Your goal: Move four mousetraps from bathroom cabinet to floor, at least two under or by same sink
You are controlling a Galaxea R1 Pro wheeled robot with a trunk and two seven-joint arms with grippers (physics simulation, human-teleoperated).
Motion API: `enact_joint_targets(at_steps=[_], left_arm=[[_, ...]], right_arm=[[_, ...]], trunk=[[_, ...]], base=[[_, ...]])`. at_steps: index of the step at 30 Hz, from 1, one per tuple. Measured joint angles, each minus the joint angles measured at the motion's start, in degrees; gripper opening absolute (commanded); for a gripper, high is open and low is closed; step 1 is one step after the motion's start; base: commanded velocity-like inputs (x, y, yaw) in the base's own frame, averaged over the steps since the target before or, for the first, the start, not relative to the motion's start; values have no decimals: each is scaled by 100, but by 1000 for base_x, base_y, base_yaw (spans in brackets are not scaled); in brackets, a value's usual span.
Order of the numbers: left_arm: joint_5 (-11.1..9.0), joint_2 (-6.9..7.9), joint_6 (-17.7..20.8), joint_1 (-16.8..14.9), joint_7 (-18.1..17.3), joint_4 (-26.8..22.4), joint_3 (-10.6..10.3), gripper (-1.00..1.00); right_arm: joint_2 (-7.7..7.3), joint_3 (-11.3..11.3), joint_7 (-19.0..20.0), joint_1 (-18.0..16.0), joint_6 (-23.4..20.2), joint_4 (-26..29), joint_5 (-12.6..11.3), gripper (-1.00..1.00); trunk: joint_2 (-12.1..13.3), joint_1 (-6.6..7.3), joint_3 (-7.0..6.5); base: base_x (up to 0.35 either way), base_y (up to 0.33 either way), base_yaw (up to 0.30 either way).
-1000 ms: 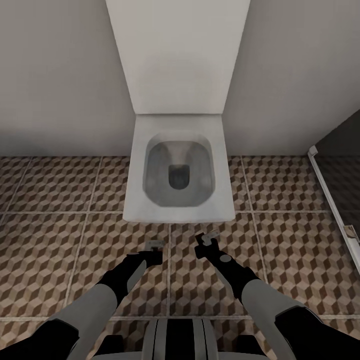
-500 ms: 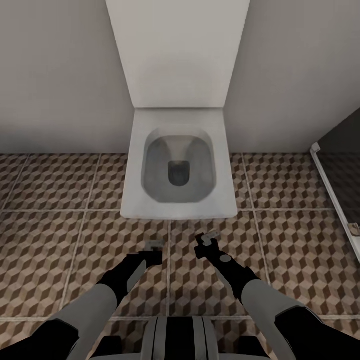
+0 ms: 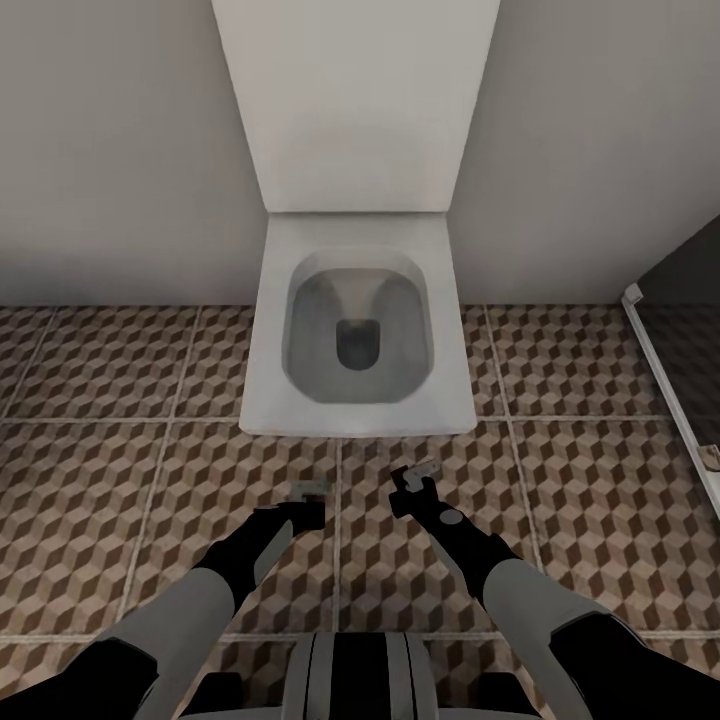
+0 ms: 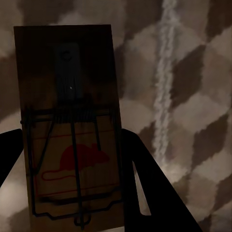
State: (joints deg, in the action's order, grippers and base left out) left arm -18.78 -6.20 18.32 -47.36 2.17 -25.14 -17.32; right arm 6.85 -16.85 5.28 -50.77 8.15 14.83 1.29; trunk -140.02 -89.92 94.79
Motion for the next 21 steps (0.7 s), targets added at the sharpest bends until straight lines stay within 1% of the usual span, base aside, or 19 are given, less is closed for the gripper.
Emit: enact_joint_targets(at_steps=[10,13,21], left_arm=[[3,-2,0,0,0,0,0,-100],[4,-1,-1,0,0,-1,0,-100],[5,-1,-1,0,0,-6,0,-100]], right_arm=[[0,0,1,-1,2,0,0,-100],[0,0,3,0,1,0,0,-100],[0,0,3,-2,3,0,0,-100]], trunk=[[0,0,0],[-119,-66,53],[-120,-66,54]], base=[[0,0,0],[0,0,0],[0,0,0]])
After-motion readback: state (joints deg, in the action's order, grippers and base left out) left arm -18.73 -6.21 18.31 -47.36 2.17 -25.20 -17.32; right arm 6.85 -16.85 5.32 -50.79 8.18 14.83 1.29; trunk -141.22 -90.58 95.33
